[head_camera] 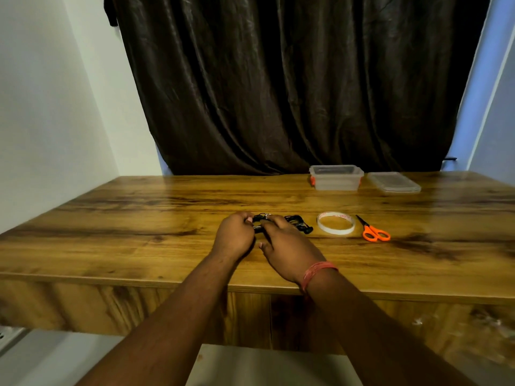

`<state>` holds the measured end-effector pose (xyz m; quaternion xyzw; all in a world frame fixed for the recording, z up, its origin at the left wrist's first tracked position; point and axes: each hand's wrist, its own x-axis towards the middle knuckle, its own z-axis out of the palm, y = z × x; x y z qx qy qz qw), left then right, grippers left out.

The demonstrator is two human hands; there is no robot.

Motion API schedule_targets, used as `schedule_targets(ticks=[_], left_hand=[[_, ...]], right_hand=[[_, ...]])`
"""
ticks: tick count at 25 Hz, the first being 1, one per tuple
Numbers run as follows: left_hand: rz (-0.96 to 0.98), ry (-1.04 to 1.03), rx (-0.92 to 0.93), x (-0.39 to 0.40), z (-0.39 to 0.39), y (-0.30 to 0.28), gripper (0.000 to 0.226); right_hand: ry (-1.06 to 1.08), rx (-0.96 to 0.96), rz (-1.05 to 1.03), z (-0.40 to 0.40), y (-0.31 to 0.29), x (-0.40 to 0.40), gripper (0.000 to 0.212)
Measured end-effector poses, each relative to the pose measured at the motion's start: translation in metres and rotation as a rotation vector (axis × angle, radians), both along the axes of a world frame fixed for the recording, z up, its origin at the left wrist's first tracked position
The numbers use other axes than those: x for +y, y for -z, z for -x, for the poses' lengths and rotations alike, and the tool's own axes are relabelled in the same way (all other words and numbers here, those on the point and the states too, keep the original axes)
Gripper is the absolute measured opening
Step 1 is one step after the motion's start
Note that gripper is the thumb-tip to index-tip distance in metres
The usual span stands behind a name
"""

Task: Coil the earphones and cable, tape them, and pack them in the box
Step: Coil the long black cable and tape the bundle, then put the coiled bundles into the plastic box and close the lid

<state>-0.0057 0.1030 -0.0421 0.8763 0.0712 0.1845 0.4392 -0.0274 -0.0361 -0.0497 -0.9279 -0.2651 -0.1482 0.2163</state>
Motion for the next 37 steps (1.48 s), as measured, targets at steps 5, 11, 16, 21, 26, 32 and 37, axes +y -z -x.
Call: schedule_targets(ticks=[5,11,16,21,26,32,37], left_hand=[[0.373,-0.090,-0.044,0.005,0.010,-0.003,0.029],[0.494,-0.072,-0.056,0.008,0.011,-0.005,0.033],[0.540,-0.053,-0.040,0.012,0.004,0.007,0.034],[0.298,-0.076,0.006,0.015,0.005,0.016,0.038],[0.093,-0.101,0.088,0.006,0.010,0.004,0.042],[-0.160,0.086,0.416,0.007,0.009,-0.034,0.058],[-0.859,0.236,0.280,0.010,-0.010,-0.081,0.070]], right_hand=[[-0.021,-0.054,-0.139,0.014,-0.007,-0.010,0.013],[-0.093,0.028,0.010,0.023,-0.011,-0.010,0.007],[-0.053,-0.028,0.119,0.010,0.004,0.001,0.035],[0.001,-0.027,0.004,0.006,0.026,0.007,0.046],[-0.013,0.166,-0.077,0.015,0.003,0.000,0.029],[-0.167,0.677,-0.113,-0.004,-0.040,-0.034,0.019],[0.028,0.600,-0.215,-0.048,-0.082,-0.070,0.019]])
